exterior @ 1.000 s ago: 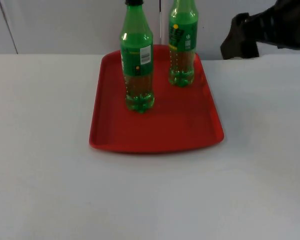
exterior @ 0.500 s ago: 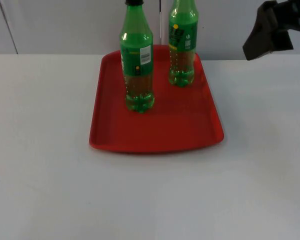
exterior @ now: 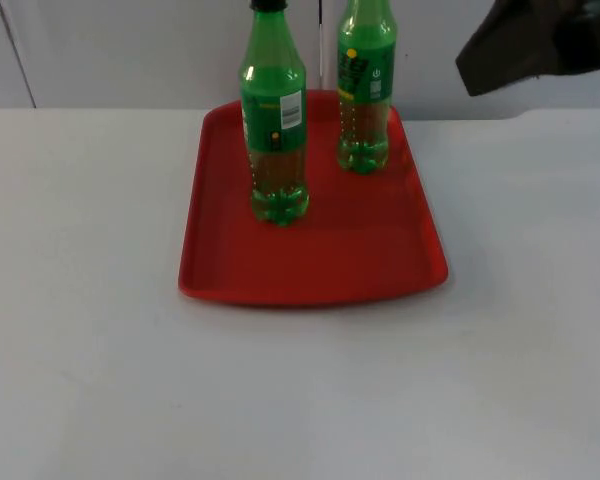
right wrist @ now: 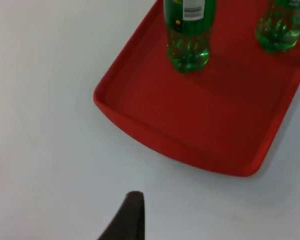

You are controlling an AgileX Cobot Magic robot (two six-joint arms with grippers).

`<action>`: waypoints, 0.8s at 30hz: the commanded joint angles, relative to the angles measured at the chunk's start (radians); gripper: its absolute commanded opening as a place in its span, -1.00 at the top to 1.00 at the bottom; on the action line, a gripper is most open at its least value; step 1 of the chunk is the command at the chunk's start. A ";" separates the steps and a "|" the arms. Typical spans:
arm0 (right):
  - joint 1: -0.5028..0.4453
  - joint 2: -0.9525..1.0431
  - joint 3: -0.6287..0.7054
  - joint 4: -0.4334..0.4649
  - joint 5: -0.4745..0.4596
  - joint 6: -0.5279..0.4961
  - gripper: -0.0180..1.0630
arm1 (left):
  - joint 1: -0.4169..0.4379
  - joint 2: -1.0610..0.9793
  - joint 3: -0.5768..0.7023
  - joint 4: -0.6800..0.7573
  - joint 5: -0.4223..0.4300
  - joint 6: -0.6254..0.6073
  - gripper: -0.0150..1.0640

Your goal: Place the bottle upright on the tray.

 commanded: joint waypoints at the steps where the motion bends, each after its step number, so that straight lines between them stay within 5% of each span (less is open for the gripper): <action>1: 0.006 -0.035 0.033 -0.006 -0.020 -0.006 -0.74 | -0.008 -0.004 0.003 0.003 -0.002 0.000 -0.97; 11: 0.006 -0.274 0.234 -0.006 -0.087 -0.006 -0.74 | -0.008 -0.004 0.003 0.003 -0.002 0.000 -0.97; 24: 0.006 -0.714 0.355 -0.006 0.026 -0.052 -0.74 | -0.008 -0.004 0.003 0.003 -0.002 0.000 -0.97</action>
